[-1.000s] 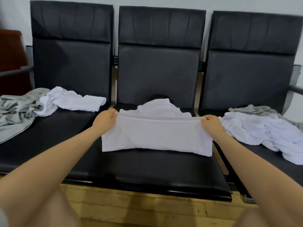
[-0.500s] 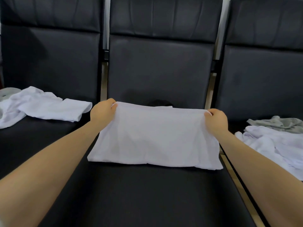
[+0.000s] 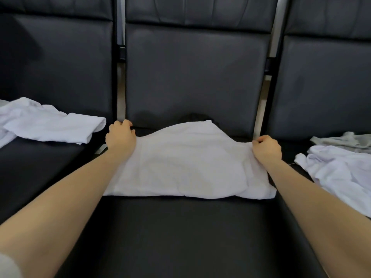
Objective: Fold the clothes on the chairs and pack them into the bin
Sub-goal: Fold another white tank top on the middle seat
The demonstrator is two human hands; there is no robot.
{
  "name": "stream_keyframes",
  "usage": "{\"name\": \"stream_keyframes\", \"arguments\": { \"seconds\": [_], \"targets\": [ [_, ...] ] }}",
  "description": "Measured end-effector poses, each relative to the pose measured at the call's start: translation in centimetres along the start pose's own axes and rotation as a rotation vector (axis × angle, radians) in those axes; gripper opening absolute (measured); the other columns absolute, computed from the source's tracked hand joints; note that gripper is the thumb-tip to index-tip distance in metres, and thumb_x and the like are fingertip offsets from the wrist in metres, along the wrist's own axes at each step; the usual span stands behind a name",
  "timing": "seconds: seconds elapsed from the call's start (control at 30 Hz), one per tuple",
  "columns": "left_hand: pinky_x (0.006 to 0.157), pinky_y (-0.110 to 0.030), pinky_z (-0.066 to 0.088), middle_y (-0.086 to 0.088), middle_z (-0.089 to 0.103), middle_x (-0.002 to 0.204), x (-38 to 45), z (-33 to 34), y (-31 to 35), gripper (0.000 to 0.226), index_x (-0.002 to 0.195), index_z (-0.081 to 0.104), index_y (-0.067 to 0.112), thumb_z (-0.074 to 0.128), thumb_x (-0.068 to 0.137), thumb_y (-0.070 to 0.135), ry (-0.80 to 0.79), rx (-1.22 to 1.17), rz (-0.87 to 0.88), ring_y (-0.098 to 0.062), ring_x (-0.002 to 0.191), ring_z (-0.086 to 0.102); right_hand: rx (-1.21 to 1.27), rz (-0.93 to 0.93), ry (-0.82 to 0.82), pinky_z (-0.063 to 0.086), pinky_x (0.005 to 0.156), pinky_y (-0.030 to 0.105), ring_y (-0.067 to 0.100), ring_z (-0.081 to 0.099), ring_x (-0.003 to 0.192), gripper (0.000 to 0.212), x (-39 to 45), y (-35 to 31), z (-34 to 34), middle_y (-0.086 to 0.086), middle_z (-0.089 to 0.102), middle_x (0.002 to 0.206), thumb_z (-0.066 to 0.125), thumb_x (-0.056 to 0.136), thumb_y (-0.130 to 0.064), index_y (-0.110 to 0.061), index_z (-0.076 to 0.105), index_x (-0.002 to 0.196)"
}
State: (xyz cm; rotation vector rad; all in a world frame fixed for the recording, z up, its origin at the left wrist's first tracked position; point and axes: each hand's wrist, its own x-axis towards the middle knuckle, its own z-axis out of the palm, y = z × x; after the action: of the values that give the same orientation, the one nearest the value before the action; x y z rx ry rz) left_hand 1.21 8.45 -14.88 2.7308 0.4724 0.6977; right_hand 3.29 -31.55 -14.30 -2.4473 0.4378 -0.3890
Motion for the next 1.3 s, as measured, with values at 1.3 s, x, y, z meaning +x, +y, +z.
{"name": "stream_keyframes", "arguments": {
  "seconds": [1.3],
  "targets": [
    [0.069,-0.027,0.038,0.007,0.047,0.084,-18.2,-10.4,-0.9,0.01,0.086,0.055,0.02,0.049,0.088,0.028,-0.349,0.076,0.582,-0.014,0.086,0.046,-0.041,-0.039,-0.198,0.033,0.058,0.03,0.022,0.048,0.065,0.027,-17.2,4.7,-8.6,0.006,0.048,0.067,0.055,0.087,-0.019,-0.009,0.046,0.064]
  ]
}}
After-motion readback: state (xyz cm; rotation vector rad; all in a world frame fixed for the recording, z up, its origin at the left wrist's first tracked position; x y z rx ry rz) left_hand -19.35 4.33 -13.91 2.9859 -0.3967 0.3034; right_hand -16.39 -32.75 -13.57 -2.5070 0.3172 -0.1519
